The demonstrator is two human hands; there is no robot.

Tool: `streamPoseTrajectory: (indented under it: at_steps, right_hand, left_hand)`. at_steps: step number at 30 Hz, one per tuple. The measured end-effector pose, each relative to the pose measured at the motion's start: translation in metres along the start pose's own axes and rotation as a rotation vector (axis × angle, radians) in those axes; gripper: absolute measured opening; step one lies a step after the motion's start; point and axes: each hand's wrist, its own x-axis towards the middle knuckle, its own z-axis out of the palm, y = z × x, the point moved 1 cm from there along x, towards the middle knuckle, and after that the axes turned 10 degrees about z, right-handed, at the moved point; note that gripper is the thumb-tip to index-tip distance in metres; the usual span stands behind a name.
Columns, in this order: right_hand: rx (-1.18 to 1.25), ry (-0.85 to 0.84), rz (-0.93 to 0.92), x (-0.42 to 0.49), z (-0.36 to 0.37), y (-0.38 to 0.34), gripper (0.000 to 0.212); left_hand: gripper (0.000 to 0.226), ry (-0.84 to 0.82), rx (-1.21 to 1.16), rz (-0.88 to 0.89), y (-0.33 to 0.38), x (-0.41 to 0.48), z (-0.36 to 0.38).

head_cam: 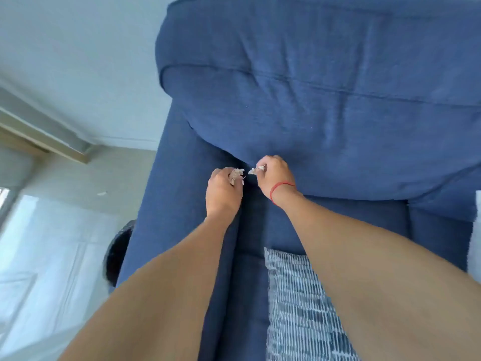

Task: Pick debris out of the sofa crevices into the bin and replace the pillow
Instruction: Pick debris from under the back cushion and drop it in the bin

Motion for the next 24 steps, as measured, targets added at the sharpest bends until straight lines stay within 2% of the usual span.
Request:
streamPoseTrajectory:
  at_steps: [6,11,14,16,18,21,24]
  right_hand:
    - [0.099,-0.158,-0.181,-0.041,0.098,-0.145,0.019]
    - [-0.012,-0.325,-0.302,-0.083,0.184,-0.205,0.015]
    - [-0.135,-0.438,-0.340,-0.103,0.226,-0.215,0.024]
    - [-0.279,-0.520,-0.355,-0.114,0.243,-0.213,0.035]
    - [-0.350,-0.514,-0.389,-0.120,0.249,-0.205,0.039]
    - [-0.346,-0.414,-0.395,-0.116,0.237,-0.191,0.042]
    - [-0.310,-0.298,-0.347,-0.100,0.208,-0.176,0.042]
  left_hand:
    - [0.021,0.394,-0.044,-0.126,-0.100,-0.007,-0.135]
    - [0.019,0.551,0.060,-0.368,-0.190,-0.044,-0.205]
    - [0.021,0.482,0.102,-0.544,-0.226,-0.070,-0.222]
    - [0.032,0.342,0.109,-0.661,-0.242,-0.082,-0.224]
    - [0.036,0.175,0.125,-0.712,-0.249,-0.090,-0.218]
    - [0.041,0.055,0.154,-0.674,-0.239,-0.089,-0.206]
    - [0.038,0.022,0.199,-0.535,-0.210,-0.073,-0.189]
